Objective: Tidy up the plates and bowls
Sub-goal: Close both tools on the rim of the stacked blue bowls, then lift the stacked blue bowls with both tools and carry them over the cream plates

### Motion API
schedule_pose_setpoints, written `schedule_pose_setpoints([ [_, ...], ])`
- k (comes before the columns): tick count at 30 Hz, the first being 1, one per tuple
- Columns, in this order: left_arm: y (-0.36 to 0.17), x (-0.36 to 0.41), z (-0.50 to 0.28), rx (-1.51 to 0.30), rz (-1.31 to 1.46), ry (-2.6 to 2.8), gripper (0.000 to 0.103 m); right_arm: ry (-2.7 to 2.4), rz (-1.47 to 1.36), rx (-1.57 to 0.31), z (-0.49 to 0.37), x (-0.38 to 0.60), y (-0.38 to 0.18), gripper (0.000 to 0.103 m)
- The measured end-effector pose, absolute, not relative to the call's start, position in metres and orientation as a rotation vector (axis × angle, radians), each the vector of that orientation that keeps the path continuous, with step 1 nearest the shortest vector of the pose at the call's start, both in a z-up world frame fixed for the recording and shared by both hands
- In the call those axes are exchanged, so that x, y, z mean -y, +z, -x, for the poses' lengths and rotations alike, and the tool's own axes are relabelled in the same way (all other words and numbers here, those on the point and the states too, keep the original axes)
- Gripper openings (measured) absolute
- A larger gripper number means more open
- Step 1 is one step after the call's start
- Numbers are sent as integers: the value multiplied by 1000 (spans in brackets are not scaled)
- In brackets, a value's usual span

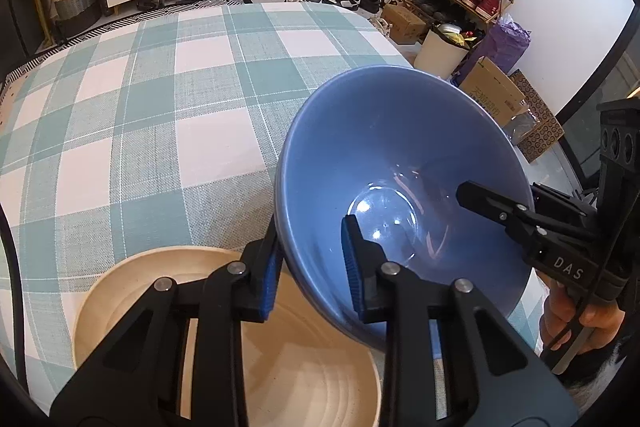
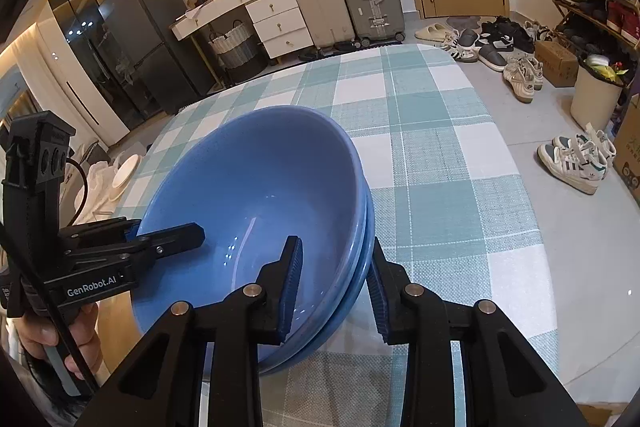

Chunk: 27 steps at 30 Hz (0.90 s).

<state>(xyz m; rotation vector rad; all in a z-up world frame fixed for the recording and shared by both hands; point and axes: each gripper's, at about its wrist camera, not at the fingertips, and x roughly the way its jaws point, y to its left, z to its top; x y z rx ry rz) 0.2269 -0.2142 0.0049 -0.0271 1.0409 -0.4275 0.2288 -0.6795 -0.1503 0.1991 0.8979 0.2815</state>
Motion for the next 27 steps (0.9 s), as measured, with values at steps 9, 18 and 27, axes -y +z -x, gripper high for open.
schedule_pose_setpoints([
  [9,9,216,-222,-1036,26,-433,25,265,-203,-900,-227,681,-148,32],
  [18,25,215,-212,-1006,22,-439,25,258,-198,-883,-220,681,-136,32],
  [27,46,211,-196,-967,20,-441,25,257,-190,-852,-208,678,-121,32],
])
